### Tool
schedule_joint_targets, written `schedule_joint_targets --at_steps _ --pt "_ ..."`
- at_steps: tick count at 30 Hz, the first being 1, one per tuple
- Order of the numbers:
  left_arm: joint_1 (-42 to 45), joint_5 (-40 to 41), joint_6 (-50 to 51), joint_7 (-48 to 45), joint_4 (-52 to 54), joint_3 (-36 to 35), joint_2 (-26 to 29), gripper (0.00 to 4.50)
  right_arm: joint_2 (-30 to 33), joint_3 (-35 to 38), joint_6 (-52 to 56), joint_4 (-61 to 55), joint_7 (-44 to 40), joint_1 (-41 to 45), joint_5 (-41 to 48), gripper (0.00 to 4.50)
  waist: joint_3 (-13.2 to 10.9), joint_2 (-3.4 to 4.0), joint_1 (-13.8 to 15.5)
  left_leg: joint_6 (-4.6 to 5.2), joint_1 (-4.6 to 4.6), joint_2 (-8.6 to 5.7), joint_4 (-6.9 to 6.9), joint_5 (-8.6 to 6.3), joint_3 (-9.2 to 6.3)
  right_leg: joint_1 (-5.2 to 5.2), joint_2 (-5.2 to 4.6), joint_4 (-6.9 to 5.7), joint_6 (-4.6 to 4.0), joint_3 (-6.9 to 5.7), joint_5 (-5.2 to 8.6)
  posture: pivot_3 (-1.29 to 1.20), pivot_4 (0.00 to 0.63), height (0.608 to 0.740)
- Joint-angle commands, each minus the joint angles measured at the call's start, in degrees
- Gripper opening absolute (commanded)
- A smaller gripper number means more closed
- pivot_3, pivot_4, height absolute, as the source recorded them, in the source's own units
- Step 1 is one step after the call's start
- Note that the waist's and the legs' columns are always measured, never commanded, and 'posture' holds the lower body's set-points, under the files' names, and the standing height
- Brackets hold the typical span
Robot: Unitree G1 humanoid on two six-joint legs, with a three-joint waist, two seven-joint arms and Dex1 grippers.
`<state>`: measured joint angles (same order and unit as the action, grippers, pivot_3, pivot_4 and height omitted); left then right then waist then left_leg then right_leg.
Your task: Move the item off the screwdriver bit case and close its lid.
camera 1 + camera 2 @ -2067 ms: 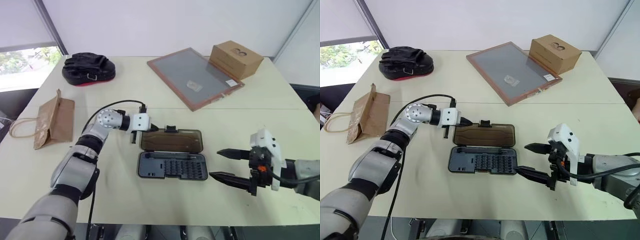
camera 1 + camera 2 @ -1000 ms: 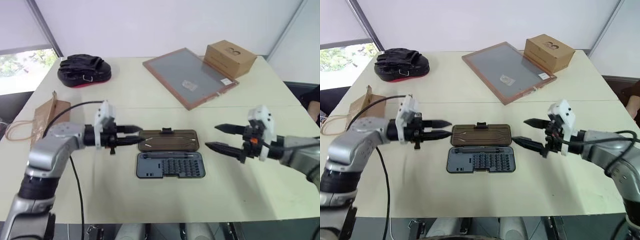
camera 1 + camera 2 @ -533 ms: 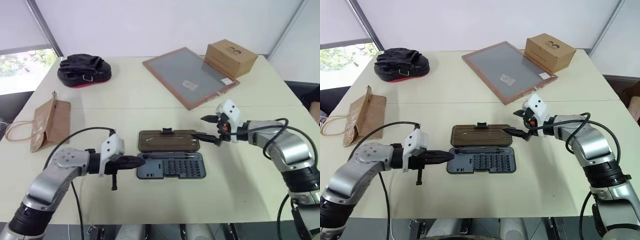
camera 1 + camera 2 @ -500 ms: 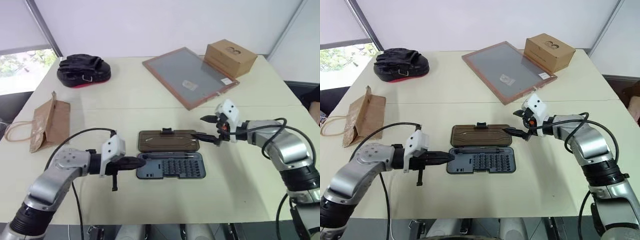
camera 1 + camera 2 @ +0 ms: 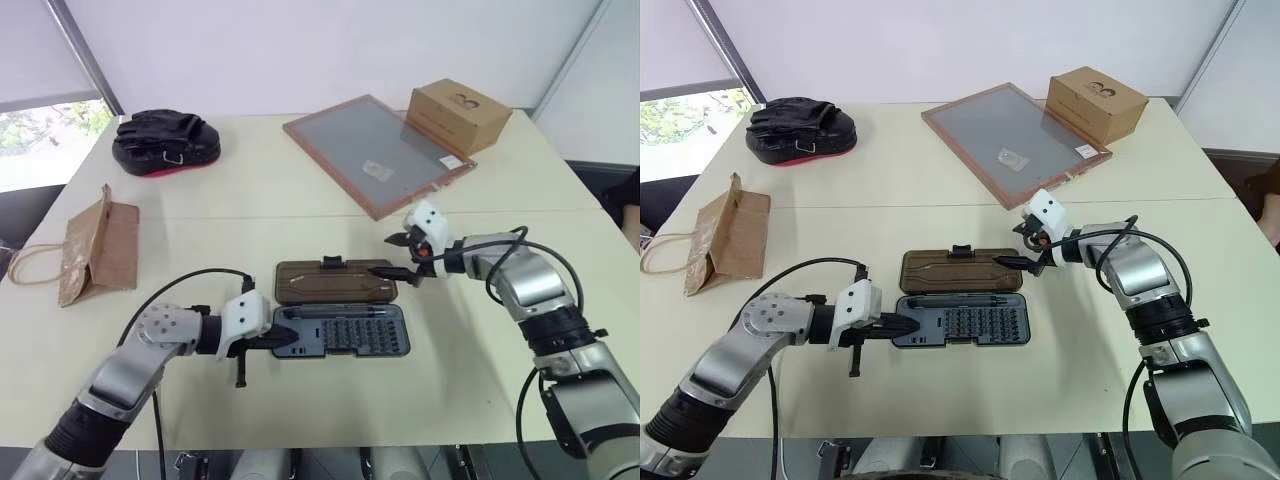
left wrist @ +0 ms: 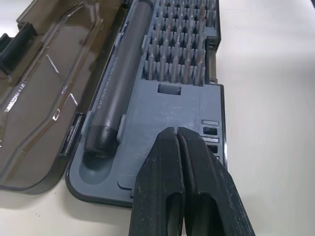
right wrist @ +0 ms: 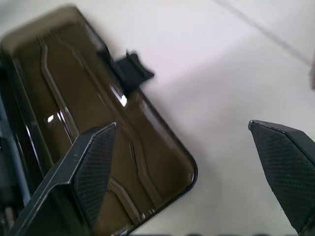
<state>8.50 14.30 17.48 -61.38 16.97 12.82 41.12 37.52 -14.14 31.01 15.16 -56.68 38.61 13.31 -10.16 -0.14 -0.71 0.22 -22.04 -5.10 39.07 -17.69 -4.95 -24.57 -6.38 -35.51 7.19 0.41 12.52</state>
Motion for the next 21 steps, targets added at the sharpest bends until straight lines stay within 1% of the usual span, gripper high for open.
schedule_joint_targets --at_steps 1,5,6,7,8,10,11,13,15,21 --pt "-1.54 -1.15 2.8 0.62 -0.65 1.63 0.46 0.06 -0.25 -1.3 -2.88 3.3 -2.81 2.25 -2.62 4.5 0.0 0.0 -0.01 0.0 0.01 0.0 0.0 0.0 0.0 0.01 0.01 0.0 0.0 0.0 0.0 0.0 0.15 0.74" --pt "-2.54 -0.21 4.33 1.28 0.12 0.97 0.26 0.06 -1.66 -3.12 -4.7 7.2 -6.89 3.32 -4.26 4.5 0.03 0.03 -0.07 0.0 0.06 0.0 0.0 0.0 0.01 0.05 0.01 -0.01 0.0 0.0 0.0 0.0 0.15 0.74" --pt "-2.86 0.27 4.9 1.54 0.39 0.67 0.05 0.0 -1.97 -3.47 -5.19 7.78 -7.91 3.43 -4.64 3.96 0.03 0.04 -0.08 0.0 0.11 0.01 -0.01 0.0 0.0 0.09 0.02 -0.01 0.0 0.0 0.0 0.0 0.15 0.74" --pt "-3.29 1.34 5.92 1.89 0.8 0.02 -0.22 0.0 -2.52 -3.66 -5.42 8.68 -8.23 3.69 -5.08 3.73 0.03 0.04 -0.13 0.0 0.17 0.01 -0.05 0.0 0.01 0.13 0.03 -0.01 0.0 0.0 0.0 0.0 0.15 0.74" --pt "-3.65 2.35 6.86 2.17 1.16 -0.55 -0.37 0.0 -2.95 -3.94 -5.9 9.54 -8.43 3.89 -5.71 3.28 0.03 0.04 -0.18 0.0 0.26 0.02 -0.09 -0.01 0.01 0.19 0.03 0.0 0.0 0.01 0.0 0.0 0.15 0.74" --pt "-4.31 3.51 7.99 2.43 1.76 -1.37 -0.17 0.0 -3.6 -4.85 -7.63 11.46 -9.0 4.11 -7.56 2.1 0.03 0.03 -0.28 0.01 0.41 0.04 -0.15 -0.01 0.04 0.29 0.06 0.0 -0.01 0.08 0.01 0.0 0.15 0.74" --pt "-4.57 3.9 8.39 2.52 1.91 -1.62 -0.04 0.0 -3.95 -5.04 -8.2 12.26 -9.37 4.23 -8.14 1.75 0.04 0.04 -0.34 0.01 0.5 0.04 -0.18 -0.01 0.05 0.37 0.07 0.01 -0.01 0.09 0.01 0.0 0.15 0.74" --pt "-5.11 5.22 9.66 2.87 2.09 -2.4 -0.15 0.0 -4.8 -5.59 -9.8 14.32 -9.89 4.68 -9.54 0.74 0.05 0.05 -0.31 0.01 0.6 0.05 -0.22 -0.02 0.08 0.46 0.09 0.01 -0.01 0.12 0.01 0.0 0.15 0.74" --pt "-5.3 6.14 10.52 3.2 2.21 -2.84 -0.25 0.0 -5.63 -5.47 -10.77 16.2 -9.98 5.21 -10.42 0.03 0.12 -0.04 -0.29 0.01 0.62 0.06 -0.23 -0.02 0.07 0.46 0.12 0.02 -0.02 0.12 0.01 0.0 0.15 0.74" --pt "-5.63 6.7 11.37 3.66 1.63 -2.93 -0.19 0.0 -6.87 -5.51 -15.77 19.94 -10.04 5.78 -13.89 0.03 0.67 -0.22 -0.47 -0.02 0.74 0.19 -0.26 -0.03 0.06 0.56 0.26 0.04 -0.03 0.15 0.02 0.0 0.15 0.74"
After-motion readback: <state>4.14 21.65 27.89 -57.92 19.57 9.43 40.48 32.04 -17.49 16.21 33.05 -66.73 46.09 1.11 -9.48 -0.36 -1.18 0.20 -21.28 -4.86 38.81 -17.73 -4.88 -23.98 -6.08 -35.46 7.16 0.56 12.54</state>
